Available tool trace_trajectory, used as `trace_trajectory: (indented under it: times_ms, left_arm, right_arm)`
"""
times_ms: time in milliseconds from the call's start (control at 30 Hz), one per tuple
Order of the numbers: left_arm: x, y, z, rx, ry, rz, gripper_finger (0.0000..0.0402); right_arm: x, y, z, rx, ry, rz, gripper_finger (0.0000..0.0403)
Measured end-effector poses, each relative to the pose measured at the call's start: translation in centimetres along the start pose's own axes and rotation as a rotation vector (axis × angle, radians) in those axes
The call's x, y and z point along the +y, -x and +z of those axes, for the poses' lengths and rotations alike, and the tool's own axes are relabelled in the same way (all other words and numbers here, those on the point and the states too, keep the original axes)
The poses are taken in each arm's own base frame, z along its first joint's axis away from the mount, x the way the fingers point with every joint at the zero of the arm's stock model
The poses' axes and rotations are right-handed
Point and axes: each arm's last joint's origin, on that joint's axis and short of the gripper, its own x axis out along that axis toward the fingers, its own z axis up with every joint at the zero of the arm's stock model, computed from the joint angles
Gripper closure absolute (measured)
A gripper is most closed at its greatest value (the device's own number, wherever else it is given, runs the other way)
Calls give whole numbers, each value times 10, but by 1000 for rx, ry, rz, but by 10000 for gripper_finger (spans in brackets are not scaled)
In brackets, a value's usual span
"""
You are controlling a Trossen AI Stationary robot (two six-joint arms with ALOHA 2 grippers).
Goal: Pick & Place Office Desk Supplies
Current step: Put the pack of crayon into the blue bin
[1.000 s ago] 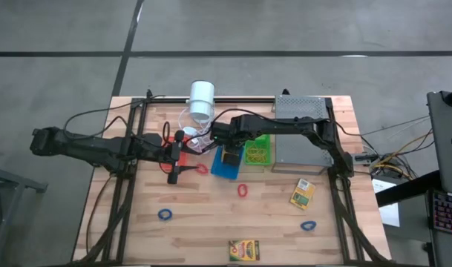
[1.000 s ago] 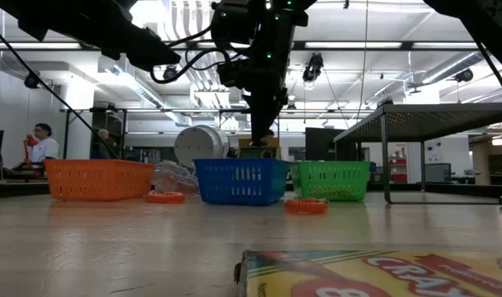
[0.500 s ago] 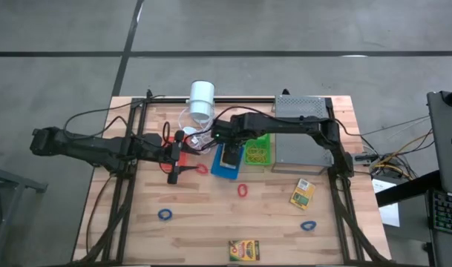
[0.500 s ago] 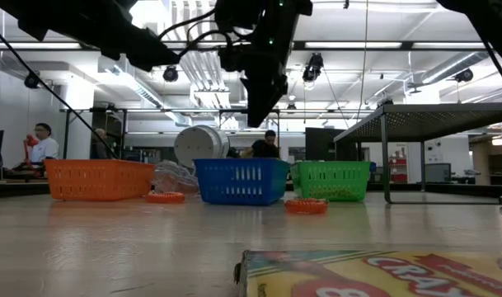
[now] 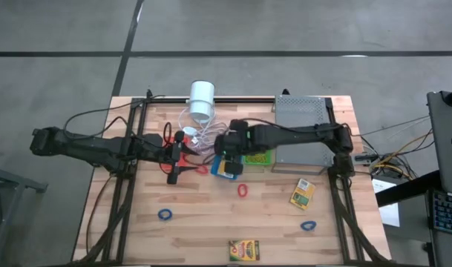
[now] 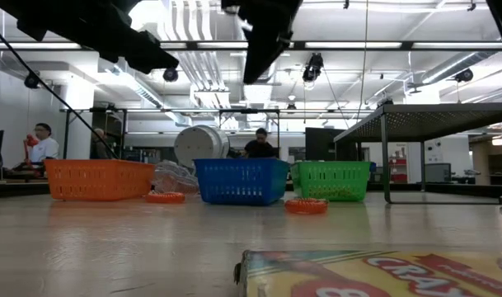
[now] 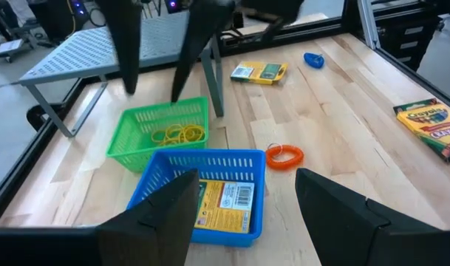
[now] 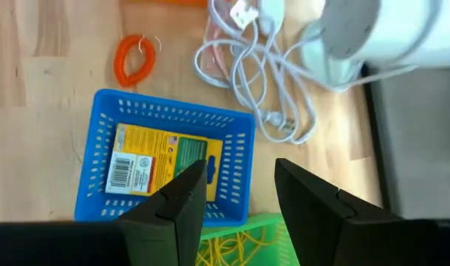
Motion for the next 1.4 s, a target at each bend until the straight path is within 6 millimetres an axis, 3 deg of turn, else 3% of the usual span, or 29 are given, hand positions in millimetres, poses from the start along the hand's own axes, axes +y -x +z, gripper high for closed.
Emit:
trace_trajectory:
  times_ms: [300, 600, 1000, 1400]
  left_arm:
    - [0, 0, 0, 1, 0, 0, 171]
    - [0, 0, 0, 1, 0, -1, 171]
    - [0, 0, -1, 14, 0, -4, 172]
    - [-1, 0, -3, 34, 1, -7, 171]
  right_arm:
    - [51, 40, -12, -92, 119, -90, 248]
    - [85, 60, -34, -158, 101, -81, 248]
    - [135, 85, -88, -314, 268, -13, 248]
    - [190, 77, -155, -465, 708, -145, 248]
